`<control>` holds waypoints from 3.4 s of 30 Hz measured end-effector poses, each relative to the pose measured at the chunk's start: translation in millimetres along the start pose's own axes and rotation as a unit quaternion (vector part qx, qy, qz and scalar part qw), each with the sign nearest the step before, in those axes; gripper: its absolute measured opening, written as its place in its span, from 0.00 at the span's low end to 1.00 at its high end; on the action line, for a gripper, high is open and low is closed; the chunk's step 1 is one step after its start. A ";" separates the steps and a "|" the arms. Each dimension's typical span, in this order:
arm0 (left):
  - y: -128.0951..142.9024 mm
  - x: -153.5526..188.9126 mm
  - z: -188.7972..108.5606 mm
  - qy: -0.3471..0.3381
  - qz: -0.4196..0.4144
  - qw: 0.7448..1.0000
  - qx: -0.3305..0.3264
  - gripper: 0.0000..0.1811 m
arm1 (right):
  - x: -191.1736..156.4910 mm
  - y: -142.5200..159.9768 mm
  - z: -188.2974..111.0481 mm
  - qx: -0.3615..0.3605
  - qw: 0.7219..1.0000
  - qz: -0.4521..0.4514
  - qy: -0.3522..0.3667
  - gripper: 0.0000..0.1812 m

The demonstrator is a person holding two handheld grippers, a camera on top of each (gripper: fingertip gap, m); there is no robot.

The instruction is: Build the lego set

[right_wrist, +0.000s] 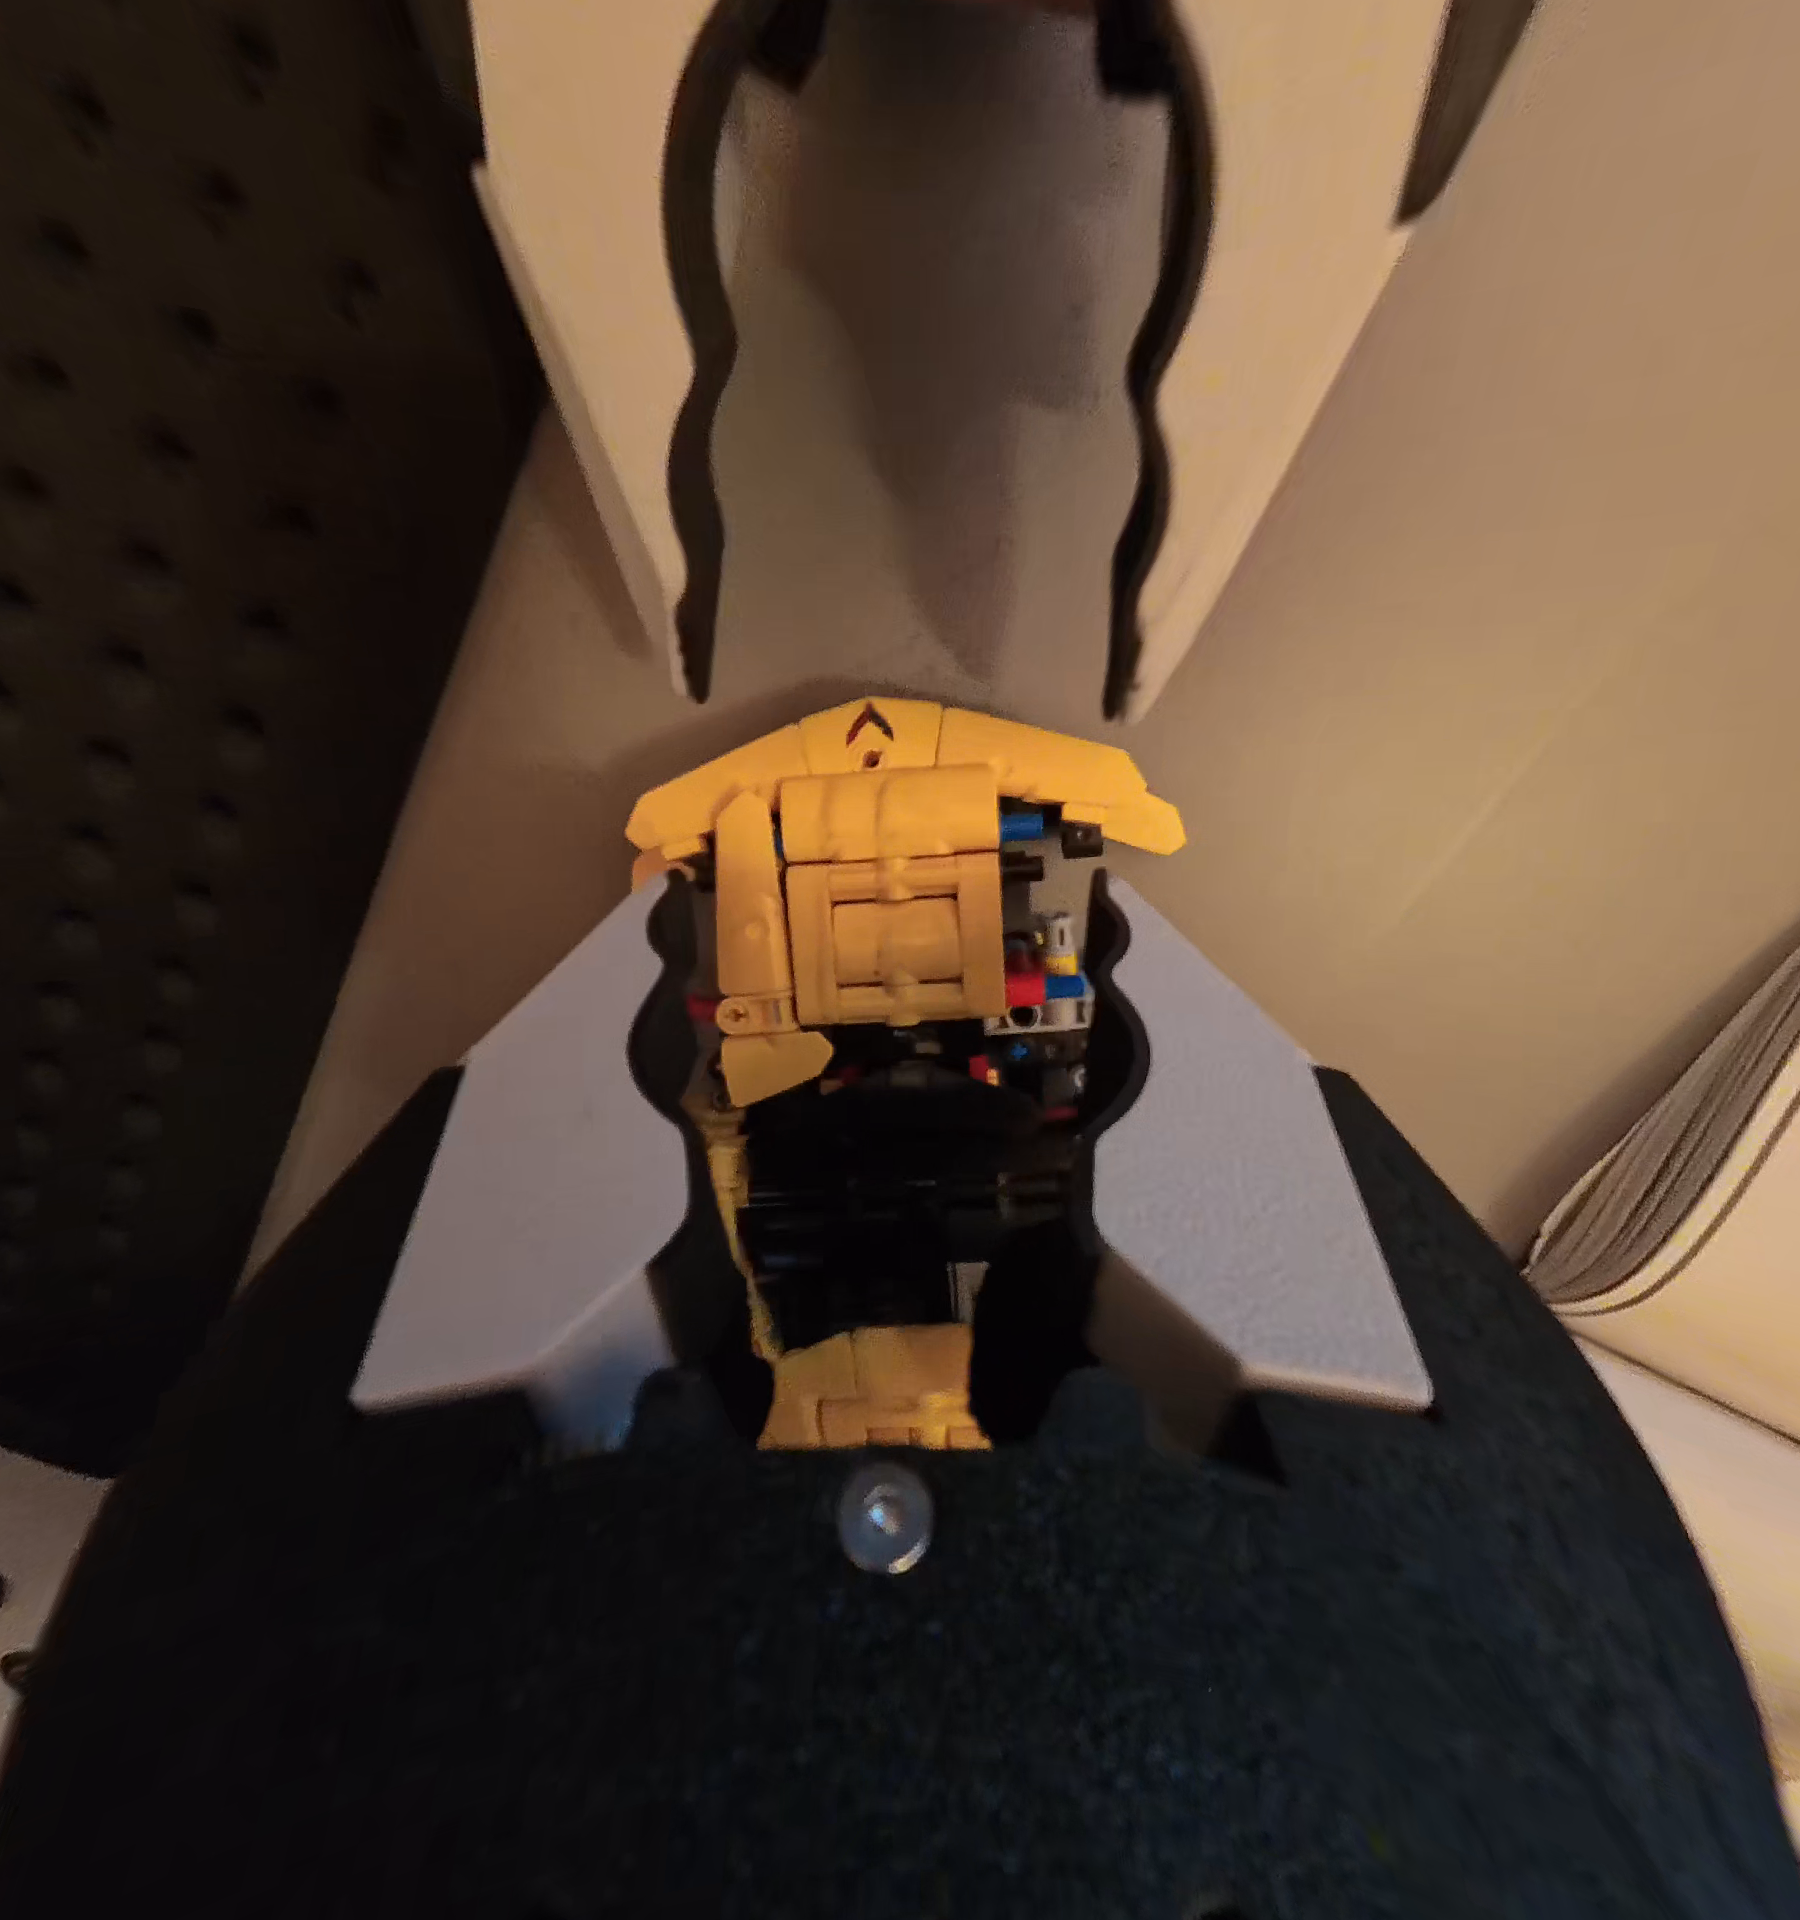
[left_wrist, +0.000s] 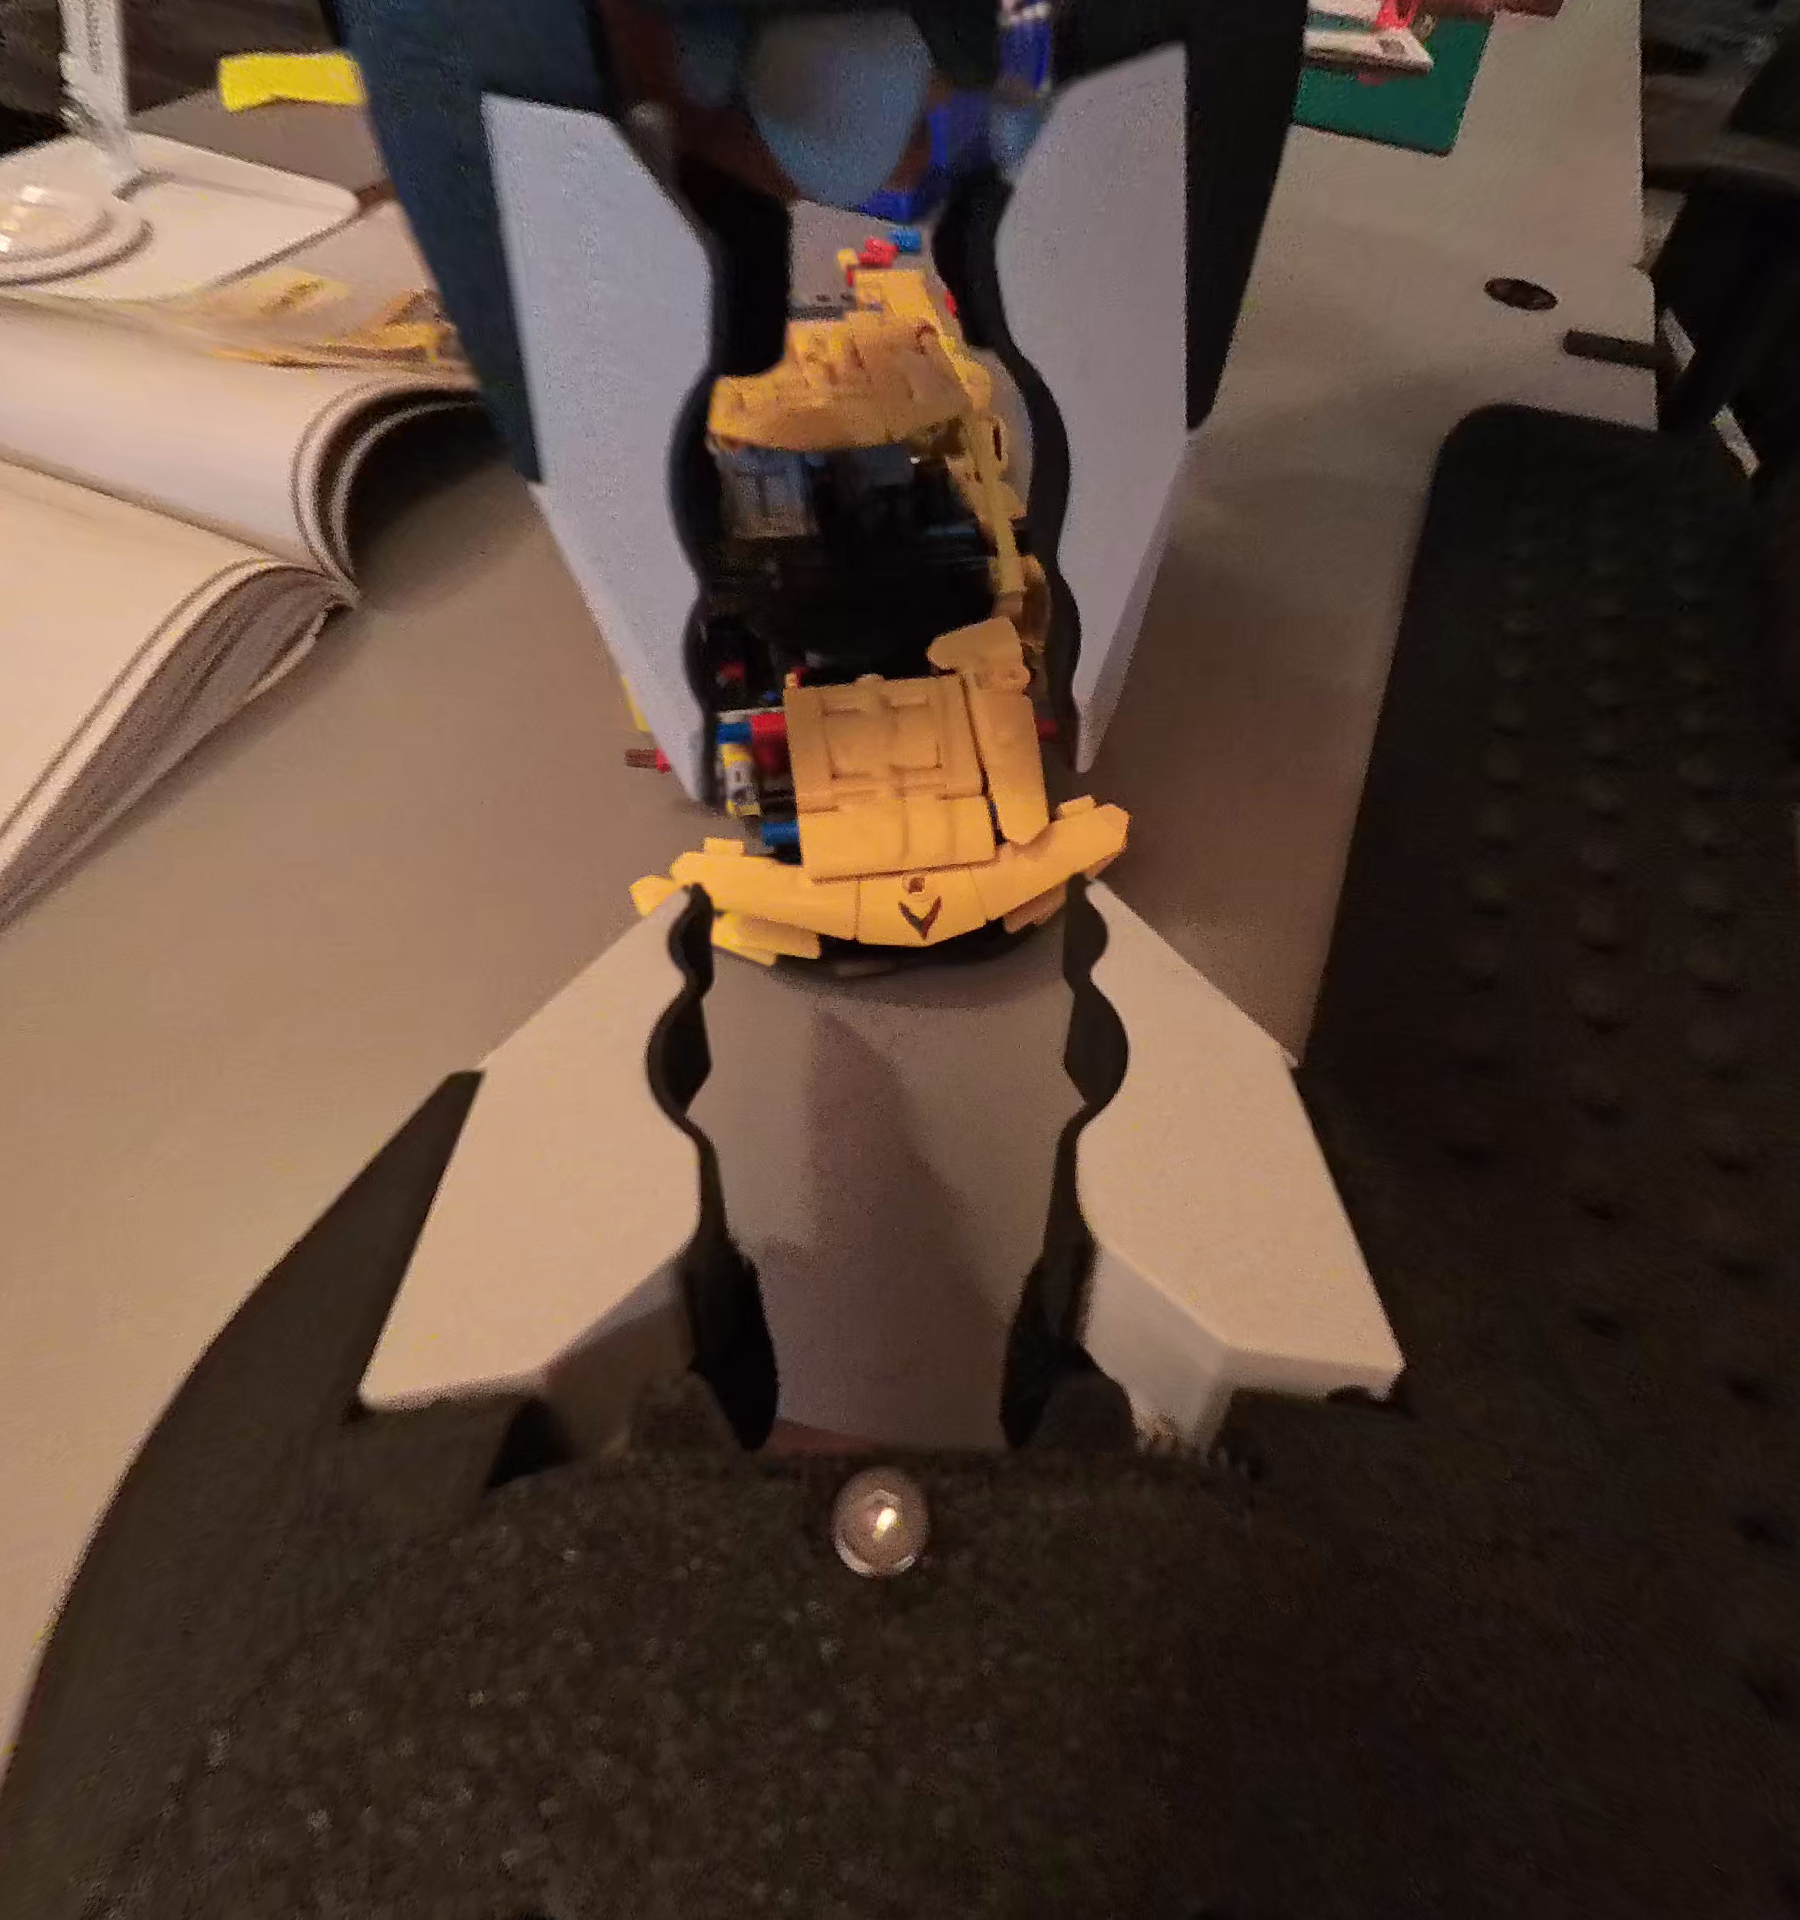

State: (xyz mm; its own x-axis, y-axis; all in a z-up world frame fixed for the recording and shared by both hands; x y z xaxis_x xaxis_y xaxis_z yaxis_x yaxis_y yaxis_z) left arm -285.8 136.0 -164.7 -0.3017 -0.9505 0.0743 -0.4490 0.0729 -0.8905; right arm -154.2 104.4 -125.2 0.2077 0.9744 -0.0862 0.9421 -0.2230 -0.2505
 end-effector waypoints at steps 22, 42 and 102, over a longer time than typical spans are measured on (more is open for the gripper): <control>-8.8 10.1 29.2 -0.036 0.011 0.999 -0.021 0.38 | -6.6 7.1 10.3 0.019 0.999 -0.028 0.019 0.35; -10.3 12.0 30.2 -0.053 0.027 0.998 -0.011 0.33 | -5.5 31.7 -9.1 0.030 0.999 -0.017 0.028 0.46; -14.2 -65.8 -37.3 -0.227 -0.122 0.956 0.140 0.28 | -146.0 110.3 -0.9 0.520 0.702 0.367 0.319 0.26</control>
State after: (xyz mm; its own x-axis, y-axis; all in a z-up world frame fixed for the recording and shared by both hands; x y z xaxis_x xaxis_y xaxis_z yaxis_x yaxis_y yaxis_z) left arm -291.0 208.9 -140.1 0.2072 -0.9669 0.1491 -0.1978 -0.1906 -0.9615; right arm -80.4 -62.4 -139.4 0.9252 0.3268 -0.1932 -0.1127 -0.2496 -0.9618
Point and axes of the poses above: each gripper's, where its closed fingertips meet, z out along the fingers, y out of its underside, x = y × z across the jaws, the point moved 10 cm from there along -z, back along the fingers, and after that the axes turned 1 degree about -z, right-handed, at the moved point
